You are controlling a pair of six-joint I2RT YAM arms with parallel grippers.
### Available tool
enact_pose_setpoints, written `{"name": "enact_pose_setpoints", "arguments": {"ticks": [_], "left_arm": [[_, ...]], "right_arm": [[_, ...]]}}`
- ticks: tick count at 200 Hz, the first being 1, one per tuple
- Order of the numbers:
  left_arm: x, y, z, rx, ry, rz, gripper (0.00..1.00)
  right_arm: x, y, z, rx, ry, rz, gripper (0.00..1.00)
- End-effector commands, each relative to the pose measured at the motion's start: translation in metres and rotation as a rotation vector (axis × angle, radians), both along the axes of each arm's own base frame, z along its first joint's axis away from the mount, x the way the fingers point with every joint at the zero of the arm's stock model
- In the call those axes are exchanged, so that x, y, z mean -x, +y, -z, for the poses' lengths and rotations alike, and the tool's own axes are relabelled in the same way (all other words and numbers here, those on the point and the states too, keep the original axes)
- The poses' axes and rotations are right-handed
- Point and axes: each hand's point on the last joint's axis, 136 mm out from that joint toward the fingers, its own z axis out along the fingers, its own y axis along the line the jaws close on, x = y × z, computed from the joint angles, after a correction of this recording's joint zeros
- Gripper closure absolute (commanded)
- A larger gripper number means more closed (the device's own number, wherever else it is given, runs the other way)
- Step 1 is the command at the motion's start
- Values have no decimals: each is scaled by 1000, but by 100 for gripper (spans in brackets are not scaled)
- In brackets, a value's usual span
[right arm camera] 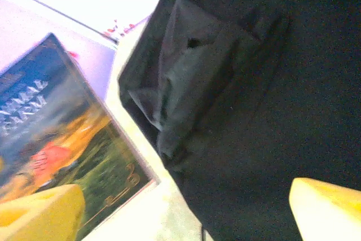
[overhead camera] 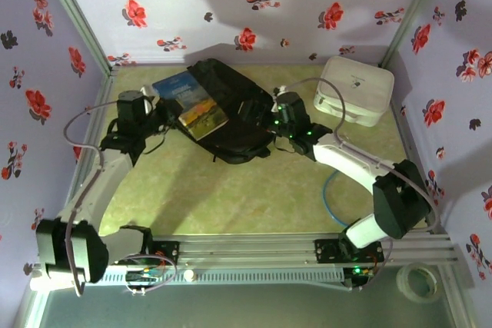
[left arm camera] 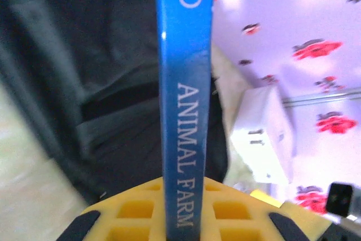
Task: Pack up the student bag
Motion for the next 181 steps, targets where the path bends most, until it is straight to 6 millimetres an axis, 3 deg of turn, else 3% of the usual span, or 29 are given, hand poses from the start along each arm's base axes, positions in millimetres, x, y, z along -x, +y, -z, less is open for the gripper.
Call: {"name": "enact_pose_setpoints", "arguments": {"ticks": [1,40,111,181], "left_arm": [[-31,-27,-65,197,-224,4,96],[-48,-64,-79,304,-236,61,95],[-52,-83,-90,393,-232,97,95],[-55,-102,-92,490,-212,137,95]], "right_arm": [[-3,0,-39,-229,-15,-7,2],[-6,7,-48,-381,19,-26,1],[-20,24,-49,-591,92,-46,1],[-29,39,-62,-656,75,-104,18]]}}
